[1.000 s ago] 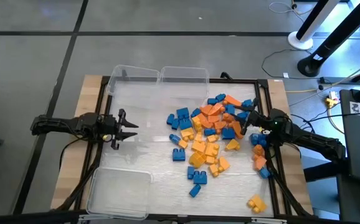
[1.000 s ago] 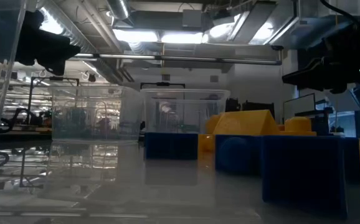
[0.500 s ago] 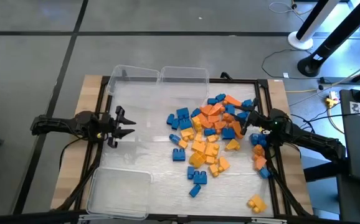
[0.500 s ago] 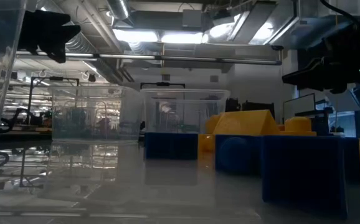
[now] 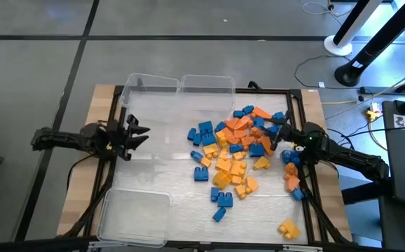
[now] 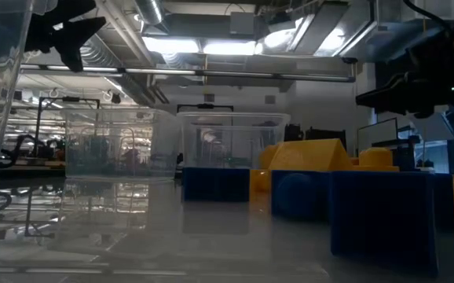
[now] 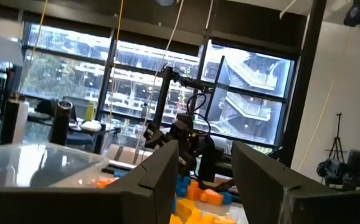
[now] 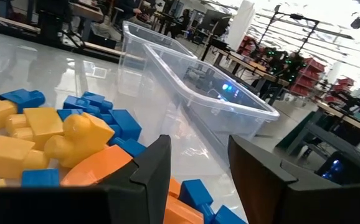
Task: Sort blocks
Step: Put the blue game piece into the bottom transparent bin
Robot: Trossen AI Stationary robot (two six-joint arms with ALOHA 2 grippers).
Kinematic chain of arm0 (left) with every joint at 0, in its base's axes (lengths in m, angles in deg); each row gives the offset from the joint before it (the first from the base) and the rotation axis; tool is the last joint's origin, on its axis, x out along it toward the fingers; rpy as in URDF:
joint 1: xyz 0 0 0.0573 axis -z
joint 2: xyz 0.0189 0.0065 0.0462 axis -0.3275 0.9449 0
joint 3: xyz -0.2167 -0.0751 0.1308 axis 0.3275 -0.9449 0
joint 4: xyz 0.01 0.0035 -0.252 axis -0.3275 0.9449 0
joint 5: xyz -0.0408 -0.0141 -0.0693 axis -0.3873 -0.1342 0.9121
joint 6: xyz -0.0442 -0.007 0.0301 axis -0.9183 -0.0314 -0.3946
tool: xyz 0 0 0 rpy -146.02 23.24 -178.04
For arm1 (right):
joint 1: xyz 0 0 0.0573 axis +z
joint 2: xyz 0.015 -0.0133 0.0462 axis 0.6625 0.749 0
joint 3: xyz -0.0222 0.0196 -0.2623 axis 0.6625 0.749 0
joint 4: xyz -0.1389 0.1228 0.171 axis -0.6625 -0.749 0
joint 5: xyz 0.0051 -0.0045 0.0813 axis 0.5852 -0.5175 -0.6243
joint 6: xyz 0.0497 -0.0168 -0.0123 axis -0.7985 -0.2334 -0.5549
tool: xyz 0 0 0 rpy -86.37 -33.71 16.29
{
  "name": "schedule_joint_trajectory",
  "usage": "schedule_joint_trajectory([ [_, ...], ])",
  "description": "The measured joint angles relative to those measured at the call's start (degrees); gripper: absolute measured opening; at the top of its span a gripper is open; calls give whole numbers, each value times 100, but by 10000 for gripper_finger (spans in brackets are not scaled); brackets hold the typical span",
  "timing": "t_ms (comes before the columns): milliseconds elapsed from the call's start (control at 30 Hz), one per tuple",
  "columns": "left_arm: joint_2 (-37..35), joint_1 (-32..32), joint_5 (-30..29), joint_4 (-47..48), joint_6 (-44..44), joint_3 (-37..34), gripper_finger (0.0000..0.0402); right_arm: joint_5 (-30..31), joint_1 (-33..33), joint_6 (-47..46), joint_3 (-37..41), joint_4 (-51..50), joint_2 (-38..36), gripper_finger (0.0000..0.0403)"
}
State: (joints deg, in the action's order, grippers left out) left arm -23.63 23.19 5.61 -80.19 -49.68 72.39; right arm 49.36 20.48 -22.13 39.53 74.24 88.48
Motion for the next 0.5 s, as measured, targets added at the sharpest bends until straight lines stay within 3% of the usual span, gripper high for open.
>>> schedule_joint_trajectory([
  [167, 1116, 3, 4, -525, -51, 418, 139, 50, 2, -2, 0, 14, 0, 160],
  [500, 4263, 4, 454, -475, 573, 2320, 139, 42, 0, -6, 0, 10, 0, 160],
])
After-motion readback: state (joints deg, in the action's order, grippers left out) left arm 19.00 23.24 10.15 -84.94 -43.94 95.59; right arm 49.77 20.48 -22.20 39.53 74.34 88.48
